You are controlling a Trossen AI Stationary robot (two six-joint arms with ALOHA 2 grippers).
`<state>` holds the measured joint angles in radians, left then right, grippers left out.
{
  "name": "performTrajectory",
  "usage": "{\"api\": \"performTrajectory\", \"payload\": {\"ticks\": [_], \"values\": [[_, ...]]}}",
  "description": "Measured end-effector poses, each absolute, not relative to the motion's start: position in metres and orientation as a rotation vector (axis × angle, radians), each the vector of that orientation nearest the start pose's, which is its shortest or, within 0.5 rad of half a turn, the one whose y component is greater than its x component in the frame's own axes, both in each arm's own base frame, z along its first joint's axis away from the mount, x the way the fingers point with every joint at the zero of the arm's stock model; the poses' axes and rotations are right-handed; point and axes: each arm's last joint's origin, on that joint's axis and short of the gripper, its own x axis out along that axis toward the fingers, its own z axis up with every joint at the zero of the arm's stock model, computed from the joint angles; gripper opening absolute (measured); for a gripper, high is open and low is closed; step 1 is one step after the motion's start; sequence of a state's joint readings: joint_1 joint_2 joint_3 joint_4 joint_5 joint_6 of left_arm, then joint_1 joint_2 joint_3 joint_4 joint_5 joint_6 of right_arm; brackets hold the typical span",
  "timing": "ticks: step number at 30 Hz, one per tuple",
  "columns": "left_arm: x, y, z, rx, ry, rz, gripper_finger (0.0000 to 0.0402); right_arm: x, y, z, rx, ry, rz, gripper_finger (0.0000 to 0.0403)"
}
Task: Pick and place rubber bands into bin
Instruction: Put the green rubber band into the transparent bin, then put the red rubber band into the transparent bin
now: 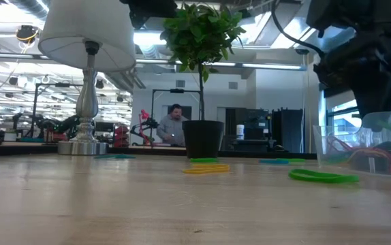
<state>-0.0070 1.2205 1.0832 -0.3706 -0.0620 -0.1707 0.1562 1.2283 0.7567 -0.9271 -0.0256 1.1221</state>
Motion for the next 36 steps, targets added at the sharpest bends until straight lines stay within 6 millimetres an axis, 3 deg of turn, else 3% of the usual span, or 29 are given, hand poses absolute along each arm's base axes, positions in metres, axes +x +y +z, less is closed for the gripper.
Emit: {"api": "performTrajectory", "payload": {"ticks": [9,15,19,27,31,36], "values": [[0.265,0.0,0.33,-0.149,0.502,0.097,0.0077,0.187,0.03,0.198,0.829,1.329,-0.692,0.0154],[0.265,0.0,0.33,-0.149,0.502,0.097,0.0081,0.192,0.032,0.199,0.814,1.297,-0.625,0.0154],[0.265,0.0,0.33,-0.149,0.502,0.097,0.0082,0.186,0.03,0.198,0.804,1.324,-0.703,0.0154],[0.265,0.0,0.33,-0.15,0.503,0.097,0.0078,0.186,0.033,0.199,0.851,1.369,-0.648,0.0149],[0.265,0.0,0.33,-0.148,0.499,0.102,0.0078,0.183,0.038,0.199,0.86,1.395,-0.663,0.0107],[0.265,0.002,0.332,-0.114,0.486,0.119,0.0081,0.179,0.046,0.22,0.829,1.421,-0.739,0.0013]]}}
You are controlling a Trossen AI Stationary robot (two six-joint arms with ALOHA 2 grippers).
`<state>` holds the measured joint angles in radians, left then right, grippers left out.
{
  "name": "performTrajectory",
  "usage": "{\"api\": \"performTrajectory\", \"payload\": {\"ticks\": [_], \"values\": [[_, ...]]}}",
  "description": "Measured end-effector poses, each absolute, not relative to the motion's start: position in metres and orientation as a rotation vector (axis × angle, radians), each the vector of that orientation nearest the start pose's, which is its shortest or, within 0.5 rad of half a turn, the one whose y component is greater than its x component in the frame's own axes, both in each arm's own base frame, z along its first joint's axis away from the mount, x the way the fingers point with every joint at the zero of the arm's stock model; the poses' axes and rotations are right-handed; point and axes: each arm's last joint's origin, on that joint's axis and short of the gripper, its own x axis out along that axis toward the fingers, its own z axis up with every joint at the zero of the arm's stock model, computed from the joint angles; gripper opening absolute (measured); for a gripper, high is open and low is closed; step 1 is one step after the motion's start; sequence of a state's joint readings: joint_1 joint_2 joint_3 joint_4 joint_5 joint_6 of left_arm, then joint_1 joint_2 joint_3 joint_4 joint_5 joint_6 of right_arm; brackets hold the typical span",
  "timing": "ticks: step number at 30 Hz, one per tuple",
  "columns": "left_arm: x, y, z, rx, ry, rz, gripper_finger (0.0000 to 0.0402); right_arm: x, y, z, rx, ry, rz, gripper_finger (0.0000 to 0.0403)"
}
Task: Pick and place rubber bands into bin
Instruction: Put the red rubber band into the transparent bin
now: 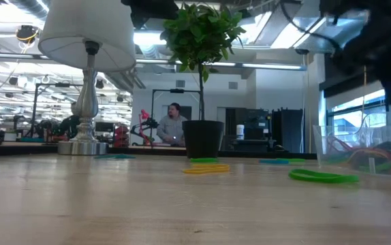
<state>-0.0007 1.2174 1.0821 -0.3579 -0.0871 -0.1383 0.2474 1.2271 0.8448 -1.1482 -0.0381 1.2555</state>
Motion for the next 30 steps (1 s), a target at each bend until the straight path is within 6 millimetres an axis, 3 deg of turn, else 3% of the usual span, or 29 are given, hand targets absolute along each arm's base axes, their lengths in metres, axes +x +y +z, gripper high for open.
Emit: {"api": "performTrajectory", "payload": {"ticks": [7,12,21,25,30], "values": [[0.255,-0.011,0.337,0.005,0.471,0.09,0.0082,0.173,0.071,0.269,0.839,1.36,-0.813,0.0004],[0.235,-0.015,0.332,0.029,0.438,0.117,0.0081,0.164,0.104,0.287,0.926,1.284,-0.804,0.0002],[0.197,-0.013,0.322,0.012,0.335,0.119,0.0084,0.142,0.18,0.268,1.105,1.329,-0.846,0.0003],[0.19,-0.012,0.323,0.025,0.307,0.116,0.0083,0.141,0.209,0.252,1.079,1.417,-0.79,0.0004],[0.189,-0.012,0.325,0.026,0.294,0.122,0.0084,0.143,0.228,0.228,0.992,1.435,-0.814,0.001]]}}
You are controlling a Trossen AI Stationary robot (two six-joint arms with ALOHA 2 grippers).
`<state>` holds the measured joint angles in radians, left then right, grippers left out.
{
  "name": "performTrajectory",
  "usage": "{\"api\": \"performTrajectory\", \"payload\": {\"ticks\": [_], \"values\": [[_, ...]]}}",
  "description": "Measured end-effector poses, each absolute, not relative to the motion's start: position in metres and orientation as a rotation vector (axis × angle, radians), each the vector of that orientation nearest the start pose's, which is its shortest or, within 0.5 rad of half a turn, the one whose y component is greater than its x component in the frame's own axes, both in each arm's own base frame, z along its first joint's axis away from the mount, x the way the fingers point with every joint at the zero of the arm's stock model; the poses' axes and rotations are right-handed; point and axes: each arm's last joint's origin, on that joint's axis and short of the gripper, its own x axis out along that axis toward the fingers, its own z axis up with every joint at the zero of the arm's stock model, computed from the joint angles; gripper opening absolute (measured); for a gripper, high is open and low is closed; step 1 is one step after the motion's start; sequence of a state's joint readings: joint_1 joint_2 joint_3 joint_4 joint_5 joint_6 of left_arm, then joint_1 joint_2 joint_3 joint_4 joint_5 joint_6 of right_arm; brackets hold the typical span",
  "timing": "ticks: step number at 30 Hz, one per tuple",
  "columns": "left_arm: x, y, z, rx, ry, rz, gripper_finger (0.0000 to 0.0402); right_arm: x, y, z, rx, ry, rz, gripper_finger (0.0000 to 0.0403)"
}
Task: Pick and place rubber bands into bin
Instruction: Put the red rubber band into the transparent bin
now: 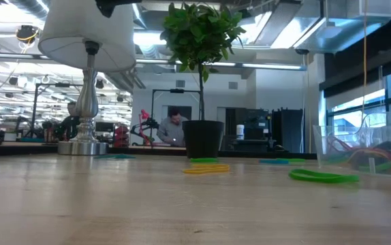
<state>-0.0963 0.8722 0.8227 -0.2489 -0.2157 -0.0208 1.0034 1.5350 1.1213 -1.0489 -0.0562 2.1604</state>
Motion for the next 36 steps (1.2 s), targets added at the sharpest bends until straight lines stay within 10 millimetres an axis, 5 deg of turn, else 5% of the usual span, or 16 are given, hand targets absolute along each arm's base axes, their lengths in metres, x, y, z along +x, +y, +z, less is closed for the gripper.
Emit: {"api": "performTrajectory", "payload": {"ticks": [9,20,28,36], "values": [[0.19,-0.012,0.326,0.006,0.28,0.124,0.0086,0.148,0.24,0.196,0.79,1.476,-0.819,0.0089],[0.192,-0.012,0.334,-0.008,0.196,0.123,0.0086,0.141,0.229,0.146,0.804,1.475,-0.807,0.0155],[0.192,-0.012,0.336,-0.027,0.174,0.124,0.0086,0.134,0.218,0.128,0.816,1.474,-0.793,0.0128],[0.192,-0.012,0.336,-0.018,0.175,0.132,0.0086,0.135,0.218,0.126,0.826,1.473,-0.787,0.0024]]}}
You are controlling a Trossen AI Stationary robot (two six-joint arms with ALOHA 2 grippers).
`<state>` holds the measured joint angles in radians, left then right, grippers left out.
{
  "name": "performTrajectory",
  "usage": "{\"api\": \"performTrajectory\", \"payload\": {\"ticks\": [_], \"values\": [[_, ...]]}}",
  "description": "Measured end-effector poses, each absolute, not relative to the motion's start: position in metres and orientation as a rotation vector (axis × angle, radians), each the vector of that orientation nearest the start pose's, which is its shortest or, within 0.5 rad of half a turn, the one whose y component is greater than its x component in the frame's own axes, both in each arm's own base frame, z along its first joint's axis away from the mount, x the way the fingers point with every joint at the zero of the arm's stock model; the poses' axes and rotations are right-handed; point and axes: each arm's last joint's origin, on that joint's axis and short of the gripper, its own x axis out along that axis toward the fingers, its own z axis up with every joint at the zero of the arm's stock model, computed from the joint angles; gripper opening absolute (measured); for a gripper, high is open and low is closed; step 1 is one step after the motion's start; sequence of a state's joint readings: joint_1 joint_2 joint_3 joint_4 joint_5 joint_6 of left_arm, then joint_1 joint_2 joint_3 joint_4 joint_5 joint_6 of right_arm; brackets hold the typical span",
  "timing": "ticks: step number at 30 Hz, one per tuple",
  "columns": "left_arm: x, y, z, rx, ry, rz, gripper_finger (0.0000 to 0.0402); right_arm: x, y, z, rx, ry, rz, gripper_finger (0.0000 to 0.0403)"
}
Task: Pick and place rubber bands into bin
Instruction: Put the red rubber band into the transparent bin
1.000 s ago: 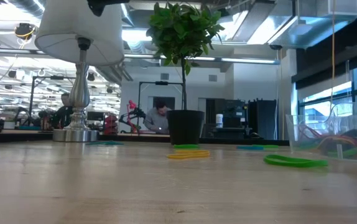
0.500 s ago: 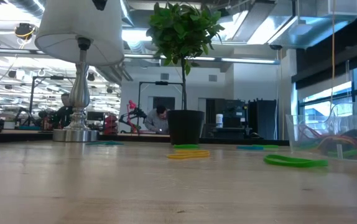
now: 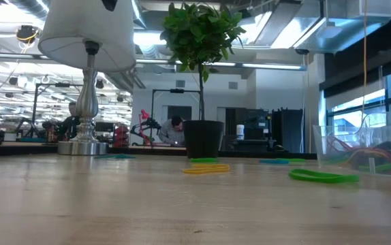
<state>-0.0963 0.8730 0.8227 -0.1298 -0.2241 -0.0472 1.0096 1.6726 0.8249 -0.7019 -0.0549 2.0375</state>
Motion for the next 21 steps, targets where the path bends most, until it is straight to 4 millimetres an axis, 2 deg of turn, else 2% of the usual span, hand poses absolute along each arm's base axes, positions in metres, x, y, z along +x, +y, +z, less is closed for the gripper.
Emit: {"api": "performTrajectory", "payload": {"ticks": [2,6,12,15,21], "values": [[0.192,-0.012,0.336,-0.012,0.175,0.132,0.0086,0.137,0.219,0.128,0.839,1.475,-0.778,0.0008],[0.192,-0.012,0.336,-0.009,0.175,0.134,0.0086,0.142,0.227,0.14,0.85,1.466,-0.762,0.0006],[0.192,-0.012,0.336,0.032,0.175,0.139,0.0086,0.153,0.237,0.183,0.871,1.341,-0.715,0.0003],[0.192,-0.012,0.337,0.051,0.174,0.139,0.0086,0.158,0.24,0.214,0.875,1.224,-0.694,0.0002],[0.192,-0.012,0.337,0.052,0.172,0.143,0.0086,0.162,0.231,0.269,0.743,1.051,-0.77,0.0002]]}}
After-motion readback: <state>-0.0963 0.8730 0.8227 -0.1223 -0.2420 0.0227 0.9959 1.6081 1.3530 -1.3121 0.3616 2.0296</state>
